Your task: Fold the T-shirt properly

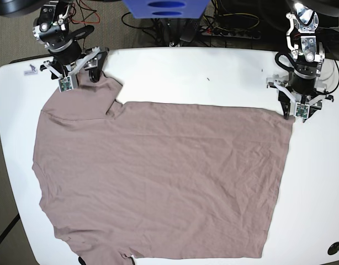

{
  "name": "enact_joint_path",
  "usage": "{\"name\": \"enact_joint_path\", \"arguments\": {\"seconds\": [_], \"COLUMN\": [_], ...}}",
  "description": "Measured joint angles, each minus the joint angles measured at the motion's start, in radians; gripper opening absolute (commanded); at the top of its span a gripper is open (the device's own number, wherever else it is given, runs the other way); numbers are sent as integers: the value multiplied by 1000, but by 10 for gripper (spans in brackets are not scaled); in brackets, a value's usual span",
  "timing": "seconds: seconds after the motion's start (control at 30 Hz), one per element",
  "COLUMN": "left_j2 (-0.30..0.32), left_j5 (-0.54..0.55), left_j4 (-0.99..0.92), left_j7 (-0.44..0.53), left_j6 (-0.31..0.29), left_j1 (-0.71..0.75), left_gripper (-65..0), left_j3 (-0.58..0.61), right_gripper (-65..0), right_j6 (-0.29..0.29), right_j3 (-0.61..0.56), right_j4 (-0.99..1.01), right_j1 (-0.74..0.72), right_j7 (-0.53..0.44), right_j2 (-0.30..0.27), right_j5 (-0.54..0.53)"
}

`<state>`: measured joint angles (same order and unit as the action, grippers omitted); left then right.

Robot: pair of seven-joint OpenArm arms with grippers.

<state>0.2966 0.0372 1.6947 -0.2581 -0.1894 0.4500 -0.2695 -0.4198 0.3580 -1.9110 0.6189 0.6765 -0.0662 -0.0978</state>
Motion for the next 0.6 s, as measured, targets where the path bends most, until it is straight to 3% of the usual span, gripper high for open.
{"name": "enact_joint_path", "arguments": {"seconds": [0.2,0.6], "left_j2": [-11,-11], "left_j5": [125,136], "left_j4": [-19,-24], "left_j7": [-61,-72], "left_j6": [3,-19], "left_j1": [-26,-37], "left_gripper": [-347,-345], "left_j3": [-9,-14], "right_gripper": [-320,-336], "right_j6": [0,0], "right_j3": [-1,-1], "right_j4": [-1,8], "right_j1": [0,-2], "right_j7": [-3,-9], "right_j2": [0,0], "right_j5": [-3,-3]}}
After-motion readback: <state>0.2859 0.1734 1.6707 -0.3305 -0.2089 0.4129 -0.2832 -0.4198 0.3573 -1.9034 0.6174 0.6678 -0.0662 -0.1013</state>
